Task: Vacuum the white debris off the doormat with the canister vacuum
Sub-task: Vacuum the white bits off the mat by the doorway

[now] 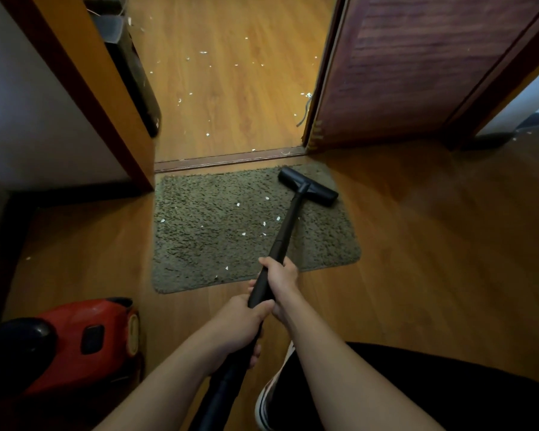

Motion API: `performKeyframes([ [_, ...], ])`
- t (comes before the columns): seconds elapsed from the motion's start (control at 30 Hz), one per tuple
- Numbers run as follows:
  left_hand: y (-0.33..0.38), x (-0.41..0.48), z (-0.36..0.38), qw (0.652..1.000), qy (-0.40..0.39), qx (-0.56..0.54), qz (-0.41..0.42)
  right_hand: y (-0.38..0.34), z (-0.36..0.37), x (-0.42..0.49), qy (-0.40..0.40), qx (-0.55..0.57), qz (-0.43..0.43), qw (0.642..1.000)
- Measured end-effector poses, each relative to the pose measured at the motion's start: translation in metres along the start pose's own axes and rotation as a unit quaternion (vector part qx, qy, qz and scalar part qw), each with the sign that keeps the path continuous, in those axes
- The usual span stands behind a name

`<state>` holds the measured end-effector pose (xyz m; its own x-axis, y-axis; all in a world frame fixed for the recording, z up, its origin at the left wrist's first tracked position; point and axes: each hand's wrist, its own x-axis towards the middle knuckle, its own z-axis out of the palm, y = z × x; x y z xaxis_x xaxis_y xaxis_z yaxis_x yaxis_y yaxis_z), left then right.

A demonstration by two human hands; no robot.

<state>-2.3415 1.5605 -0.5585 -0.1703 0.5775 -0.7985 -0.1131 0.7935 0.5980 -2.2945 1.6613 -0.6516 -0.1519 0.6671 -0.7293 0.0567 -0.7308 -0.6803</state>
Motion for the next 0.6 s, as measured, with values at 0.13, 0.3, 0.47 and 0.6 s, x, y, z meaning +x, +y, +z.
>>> performKeyframes([
  [0.13,0.014,0.02,0.003,1.0,-0.004,0.001,0.008,-0.014,-0.002,0.02,0.002,0.002,-0.007,1.0],
  [0.3,0.026,0.038,0.009,1.0,0.004,-0.007,-0.003,-0.026,-0.004,0.037,0.002,0.019,-0.006,1.0],
  [0.47,0.035,0.051,0.013,1.0,0.01,-0.022,-0.004,-0.035,-0.004,0.053,0.009,0.024,-0.007,1.0],
  [0.6,0.036,0.053,0.011,1.0,0.013,-0.018,-0.004,-0.035,-0.002,0.055,0.004,0.018,-0.008,1.0],
])
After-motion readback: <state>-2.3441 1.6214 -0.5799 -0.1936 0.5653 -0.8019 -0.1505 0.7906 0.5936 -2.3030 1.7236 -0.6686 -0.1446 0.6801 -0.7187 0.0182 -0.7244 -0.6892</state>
